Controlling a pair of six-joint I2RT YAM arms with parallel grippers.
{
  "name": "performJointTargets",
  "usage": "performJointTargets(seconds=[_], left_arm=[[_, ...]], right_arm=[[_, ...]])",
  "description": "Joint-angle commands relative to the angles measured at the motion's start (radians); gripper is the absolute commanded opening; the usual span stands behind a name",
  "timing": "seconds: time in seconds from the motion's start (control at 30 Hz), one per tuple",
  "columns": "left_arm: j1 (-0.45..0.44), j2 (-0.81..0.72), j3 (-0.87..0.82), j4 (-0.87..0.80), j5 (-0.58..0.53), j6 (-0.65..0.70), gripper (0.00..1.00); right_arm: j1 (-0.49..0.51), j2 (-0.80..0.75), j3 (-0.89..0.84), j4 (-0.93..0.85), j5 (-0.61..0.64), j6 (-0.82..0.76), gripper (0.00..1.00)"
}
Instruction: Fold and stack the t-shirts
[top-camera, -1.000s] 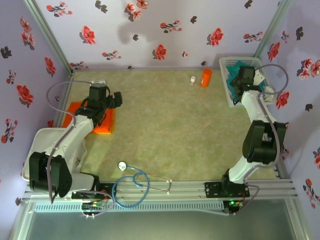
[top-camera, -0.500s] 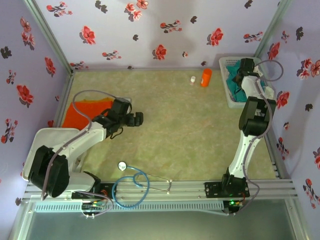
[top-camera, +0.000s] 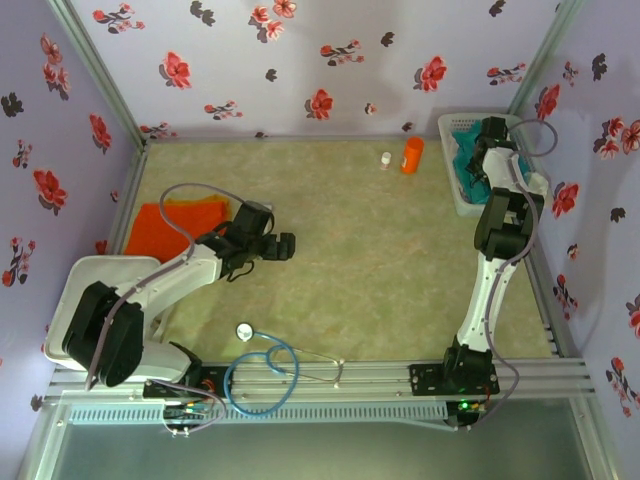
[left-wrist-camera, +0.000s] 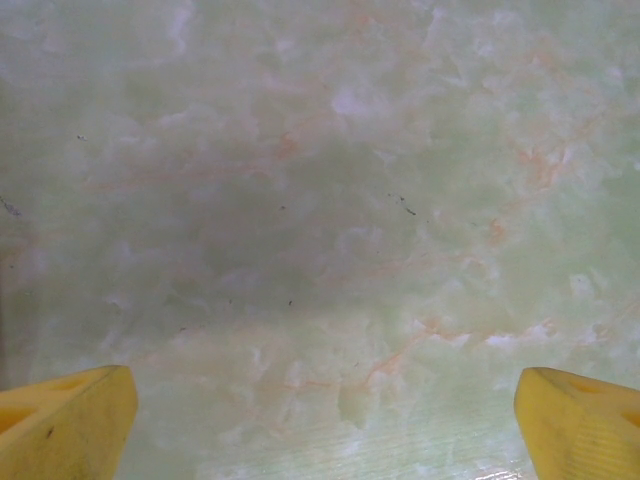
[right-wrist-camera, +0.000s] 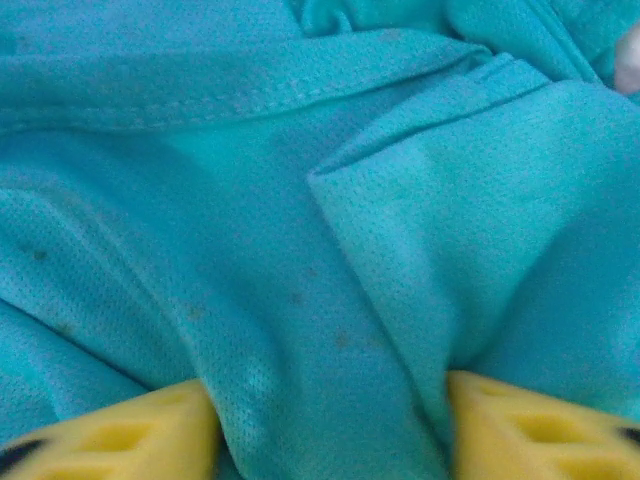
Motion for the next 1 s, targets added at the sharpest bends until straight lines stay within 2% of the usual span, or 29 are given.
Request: performJointTargets(seconds=[0.0, 0.03, 0.13, 0.33, 0.57, 0.8, 0.97], left_arm=[[-0.006, 0.017, 0.006, -0.003, 0.003, -0.001, 0.97], [-0.007, 0.020, 0.006, -0.004, 0.003, -0.002, 0.97], [-0.007, 0.023, 0.009, -0.010, 0.006, -0.006, 0.97], [-0.012, 0.026, 0.009, -0.005, 0.019, -0.012, 0.97], [-0.013, 0.022, -0.009, 0.044, 0.033, -0.030, 0.97], [0.002, 0.022, 0.035, 0.050, 0.044, -0.011, 0.98], [0.067, 0.016, 0.060, 0.062, 0.116, -0.002, 0.99]], right_arm=[[0.005, 0.018, 0.003, -0.042, -0.055, -0.011, 0.29], [0.005, 0.018, 0.003, -0.042, -0.059, -0.011, 0.19], [0.006, -0.010, -0.002, -0.037, -0.061, -0.002, 0.00], [0.040, -0.181, -0.072, 0.043, 0.027, -0.009, 0.00], [0.130, -0.505, -0.294, 0.226, 0.224, -0.038, 0.00], [0.226, -0.868, -0.586, 0.352, 0.279, -0.046, 0.00], [0.374, -1.093, -0.722, 0.278, 0.292, -0.089, 0.00]])
